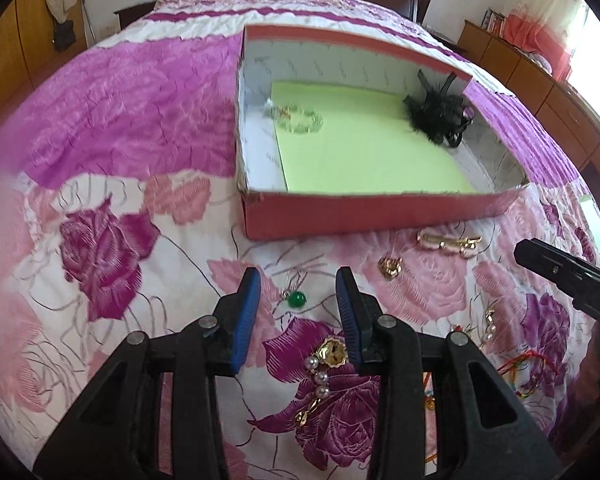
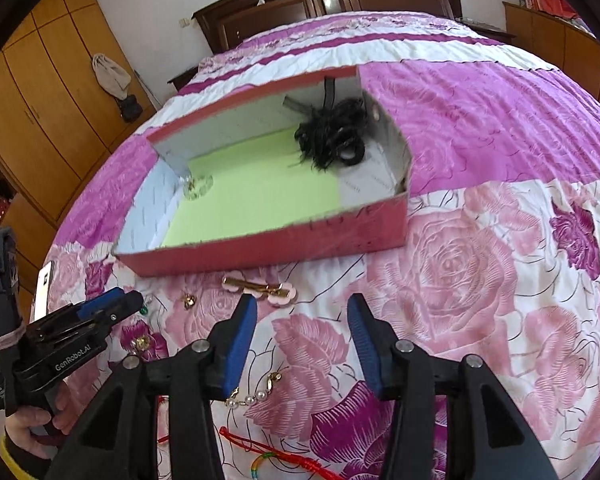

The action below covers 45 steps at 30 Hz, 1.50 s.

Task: Organize jewelry
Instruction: 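Move both open tools back out of the box toward the remaining jewelry, then grasp the green bead earring with the left tool while the right tool grasps the gold bar clip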

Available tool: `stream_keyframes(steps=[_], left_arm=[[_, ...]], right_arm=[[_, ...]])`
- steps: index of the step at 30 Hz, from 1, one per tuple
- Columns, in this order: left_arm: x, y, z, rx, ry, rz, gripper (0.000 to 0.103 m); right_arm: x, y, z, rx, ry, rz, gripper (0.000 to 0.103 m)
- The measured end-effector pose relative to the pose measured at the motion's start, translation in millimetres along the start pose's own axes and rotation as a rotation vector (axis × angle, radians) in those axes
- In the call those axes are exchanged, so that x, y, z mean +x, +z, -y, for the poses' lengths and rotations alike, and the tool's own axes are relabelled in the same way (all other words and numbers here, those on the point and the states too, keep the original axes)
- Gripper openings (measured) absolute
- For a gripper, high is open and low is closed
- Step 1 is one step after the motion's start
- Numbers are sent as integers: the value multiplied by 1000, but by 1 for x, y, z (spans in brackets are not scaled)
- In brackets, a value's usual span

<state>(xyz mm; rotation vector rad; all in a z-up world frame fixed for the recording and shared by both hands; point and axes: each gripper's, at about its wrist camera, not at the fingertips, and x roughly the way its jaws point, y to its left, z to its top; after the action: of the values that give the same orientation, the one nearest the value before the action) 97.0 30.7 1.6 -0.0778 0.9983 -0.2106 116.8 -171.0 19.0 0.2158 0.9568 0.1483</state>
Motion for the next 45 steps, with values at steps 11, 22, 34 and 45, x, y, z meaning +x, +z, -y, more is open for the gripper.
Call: stream_keyframes(steps=[11, 22, 34, 45], left_arm=[[15, -8, -6, -22, -19, -12, 13], [21, -10, -6, -21, -34, -13, 7], [11, -12, -7, -19, -44, 8, 7], [-22, -14, 3, 14, -60, 65, 7]], right_arm=[[26, -1, -18, -76, -1, -53, 57], [56, 7, -42, -244, -49, -94, 66], [70, 5, -49, -327, -13, -121, 42], [46, -11, -53, -311, 70, -99, 23]])
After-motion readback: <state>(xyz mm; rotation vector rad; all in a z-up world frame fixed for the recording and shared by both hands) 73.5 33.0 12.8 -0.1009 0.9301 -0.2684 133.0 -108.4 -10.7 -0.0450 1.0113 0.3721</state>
